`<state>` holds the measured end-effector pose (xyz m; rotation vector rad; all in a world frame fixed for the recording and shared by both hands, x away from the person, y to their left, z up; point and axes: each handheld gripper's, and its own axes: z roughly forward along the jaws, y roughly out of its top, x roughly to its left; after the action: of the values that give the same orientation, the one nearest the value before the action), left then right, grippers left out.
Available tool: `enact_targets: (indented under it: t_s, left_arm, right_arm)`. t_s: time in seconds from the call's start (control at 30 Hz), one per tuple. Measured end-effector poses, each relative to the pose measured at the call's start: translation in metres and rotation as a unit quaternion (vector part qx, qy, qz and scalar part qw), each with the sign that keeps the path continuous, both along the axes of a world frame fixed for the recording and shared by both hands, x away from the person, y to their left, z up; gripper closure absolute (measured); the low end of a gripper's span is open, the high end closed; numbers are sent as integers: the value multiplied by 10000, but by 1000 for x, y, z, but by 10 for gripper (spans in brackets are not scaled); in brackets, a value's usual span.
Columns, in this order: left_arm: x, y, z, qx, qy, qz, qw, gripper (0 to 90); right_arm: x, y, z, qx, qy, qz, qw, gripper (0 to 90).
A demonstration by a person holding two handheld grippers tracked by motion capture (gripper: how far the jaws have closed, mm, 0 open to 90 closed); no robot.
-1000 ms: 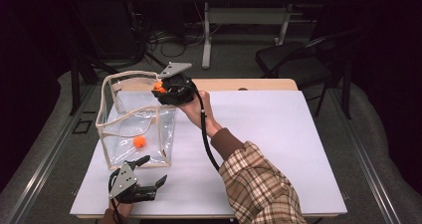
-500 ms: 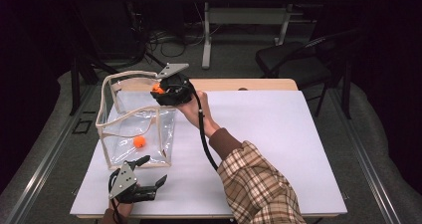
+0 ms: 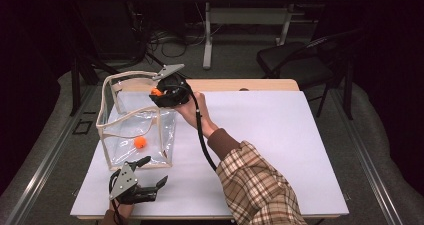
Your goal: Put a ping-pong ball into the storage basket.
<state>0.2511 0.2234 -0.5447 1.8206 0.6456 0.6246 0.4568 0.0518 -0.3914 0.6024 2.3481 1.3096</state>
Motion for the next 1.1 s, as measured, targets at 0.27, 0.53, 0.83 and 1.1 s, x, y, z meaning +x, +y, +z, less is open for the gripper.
enact_targets:
  t_s: [0.27, 0.53, 0.83, 1.1]
  left_arm:
    - [0, 0, 0, 7, 4, -2, 10000, 158]
    - [0, 0, 0, 6, 3, -8, 10000, 158]
    - [0, 0, 0, 2, 17, -20, 10000, 158]
    - [0, 0, 0, -2, 29, -16, 10000, 158]
  right_arm:
    - [4, 2, -3, -61, 72, -36, 9999, 509]
    - [7, 7, -8, -170, 150, -67, 9997, 509]
    - [8, 10, -11, -228, 197, -90, 9995, 508]
    - [12, 12, -14, -289, 266, -114, 9992, 506]
